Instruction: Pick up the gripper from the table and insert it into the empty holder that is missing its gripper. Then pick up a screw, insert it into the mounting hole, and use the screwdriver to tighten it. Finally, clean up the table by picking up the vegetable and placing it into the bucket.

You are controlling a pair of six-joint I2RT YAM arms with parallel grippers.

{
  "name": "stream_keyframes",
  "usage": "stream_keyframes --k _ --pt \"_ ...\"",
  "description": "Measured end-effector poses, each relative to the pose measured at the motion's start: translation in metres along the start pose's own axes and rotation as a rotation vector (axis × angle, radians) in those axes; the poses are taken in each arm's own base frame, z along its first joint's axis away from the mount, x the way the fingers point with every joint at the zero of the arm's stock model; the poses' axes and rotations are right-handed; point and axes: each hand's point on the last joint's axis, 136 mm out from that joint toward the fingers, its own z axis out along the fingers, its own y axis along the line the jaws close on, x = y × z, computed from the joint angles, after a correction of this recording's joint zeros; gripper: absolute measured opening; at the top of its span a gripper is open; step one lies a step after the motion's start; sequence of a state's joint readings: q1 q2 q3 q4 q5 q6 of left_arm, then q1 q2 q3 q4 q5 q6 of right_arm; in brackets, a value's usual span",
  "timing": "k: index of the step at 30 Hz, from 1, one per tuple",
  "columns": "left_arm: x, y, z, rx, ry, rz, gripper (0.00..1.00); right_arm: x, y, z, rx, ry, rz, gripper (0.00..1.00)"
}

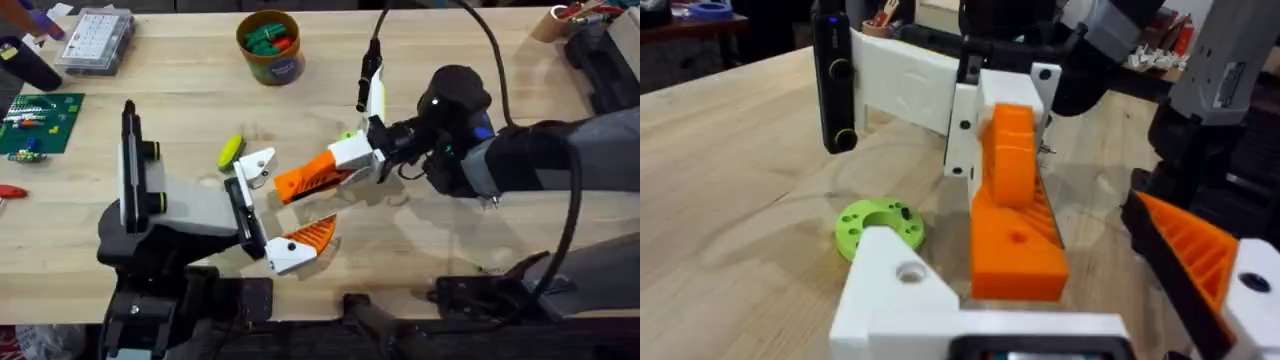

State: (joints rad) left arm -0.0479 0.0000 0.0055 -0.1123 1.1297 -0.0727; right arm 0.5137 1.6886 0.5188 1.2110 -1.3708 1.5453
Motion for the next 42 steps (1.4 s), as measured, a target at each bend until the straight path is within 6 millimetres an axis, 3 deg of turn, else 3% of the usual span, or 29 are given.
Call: stream_keyframes --k 20,29,42 --pt "0.000 0.000 0.000 0.000 0.000 0.000 0.986 -0.012 0.012 0.007 -0.006 -0.018 -0.037 0.017" --pt "0.000 0.000 0.000 0.000 0.000 0.000 0.986 -0.014 -0.003 0.008 0.013 -0.025 0.048 0.017" --pt "0.000 0.000 0.000 0.000 0.000 0.000 0.986 -0.015 0.001 0.008 0.007 -0.030 -0.009 0.017"
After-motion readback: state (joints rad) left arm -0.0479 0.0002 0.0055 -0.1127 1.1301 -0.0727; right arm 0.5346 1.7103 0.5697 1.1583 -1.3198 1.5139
